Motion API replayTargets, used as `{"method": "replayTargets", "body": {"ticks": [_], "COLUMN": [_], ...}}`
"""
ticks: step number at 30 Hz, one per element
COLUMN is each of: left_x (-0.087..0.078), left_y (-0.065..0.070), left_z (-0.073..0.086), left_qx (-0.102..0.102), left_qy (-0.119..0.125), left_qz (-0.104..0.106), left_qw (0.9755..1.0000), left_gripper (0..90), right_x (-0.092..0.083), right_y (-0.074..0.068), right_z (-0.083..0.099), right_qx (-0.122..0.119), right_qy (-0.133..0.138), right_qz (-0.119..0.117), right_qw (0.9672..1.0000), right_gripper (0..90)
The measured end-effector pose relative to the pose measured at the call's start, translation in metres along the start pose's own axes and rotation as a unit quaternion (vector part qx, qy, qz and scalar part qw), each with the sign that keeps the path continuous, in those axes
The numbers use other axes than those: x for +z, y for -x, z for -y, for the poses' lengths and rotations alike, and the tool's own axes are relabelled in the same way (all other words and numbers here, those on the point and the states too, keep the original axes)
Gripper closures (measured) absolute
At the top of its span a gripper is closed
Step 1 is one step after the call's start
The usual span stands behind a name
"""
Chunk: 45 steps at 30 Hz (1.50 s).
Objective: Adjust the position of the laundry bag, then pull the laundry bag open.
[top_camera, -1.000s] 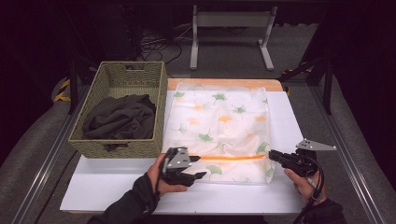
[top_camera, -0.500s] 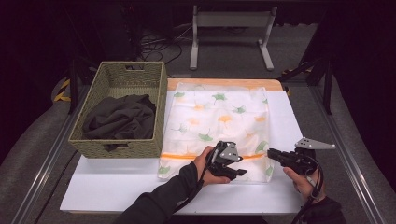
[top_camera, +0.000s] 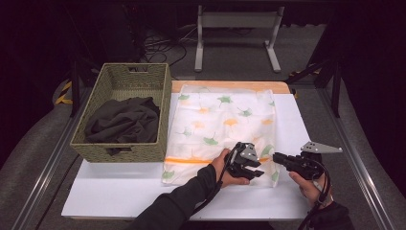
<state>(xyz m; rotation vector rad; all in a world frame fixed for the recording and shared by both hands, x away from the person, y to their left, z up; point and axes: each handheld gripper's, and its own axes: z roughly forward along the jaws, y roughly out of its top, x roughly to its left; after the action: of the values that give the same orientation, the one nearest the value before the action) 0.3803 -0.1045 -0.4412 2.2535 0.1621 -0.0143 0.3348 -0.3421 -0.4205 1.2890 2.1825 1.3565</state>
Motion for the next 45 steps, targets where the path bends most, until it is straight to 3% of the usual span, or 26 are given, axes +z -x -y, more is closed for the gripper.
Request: {"method": "replayTargets", "body": {"ticks": [3, 8, 14, 21, 34, 39, 41, 45], "left_x": [0.004, 0.01, 0.014, 0.017, 0.016, 0.016, 0.015, 0.014], "left_y": [0.0, -0.002, -0.007, -0.006, -0.012, -0.013, -0.014, -0.013], "left_z": [-0.002, -0.004, -0.004, -0.009, -0.007, -0.01, -0.011, -0.011], "left_qx": [-0.002, -0.004, -0.025, -0.036, -0.05, -0.056, -0.057, -0.053], "left_qy": [-0.002, -0.008, 0.005, 0.019, 0.034, 0.044, 0.055, 0.055], "left_qz": [0.002, -0.005, -0.006, -0.009, 0.008, 0.007, 0.016, 0.013], "left_qw": [1.0, 1.0, 0.9997, 0.9992, 0.9982, 0.9975, 0.9967, 0.997], "left_gripper": [77.9, 81.6, 79.0, 69.8, 66.7, 70.8, 76.4, 82.3], "right_x": [0.0, -0.001, -0.002, -0.008, -0.008, -0.007, -0.007, -0.007], "right_y": [-0.001, -0.003, -0.005, -0.01, -0.01, -0.01, -0.01, -0.01], "right_z": [0.0, -0.001, -0.001, 0.0, 0.001, 0.001, 0.002, 0.002], "right_qx": [0.001, -0.002, -0.003, -0.009, -0.006, -0.008, -0.008, -0.008], "right_qy": [0.001, 0.005, 0.009, 0.015, 0.014, 0.013, 0.012, 0.01], "right_qz": [-0.002, -0.006, -0.011, -0.016, -0.02, -0.022, -0.024, -0.021], "right_qw": [1.0, 1.0, 0.9999, 0.9997, 0.9997, 0.9997, 0.9996, 0.9997], "right_gripper": [84.0, 84.0, 83.9, 83.8, 83.9, 83.9, 83.8, 83.7]}}
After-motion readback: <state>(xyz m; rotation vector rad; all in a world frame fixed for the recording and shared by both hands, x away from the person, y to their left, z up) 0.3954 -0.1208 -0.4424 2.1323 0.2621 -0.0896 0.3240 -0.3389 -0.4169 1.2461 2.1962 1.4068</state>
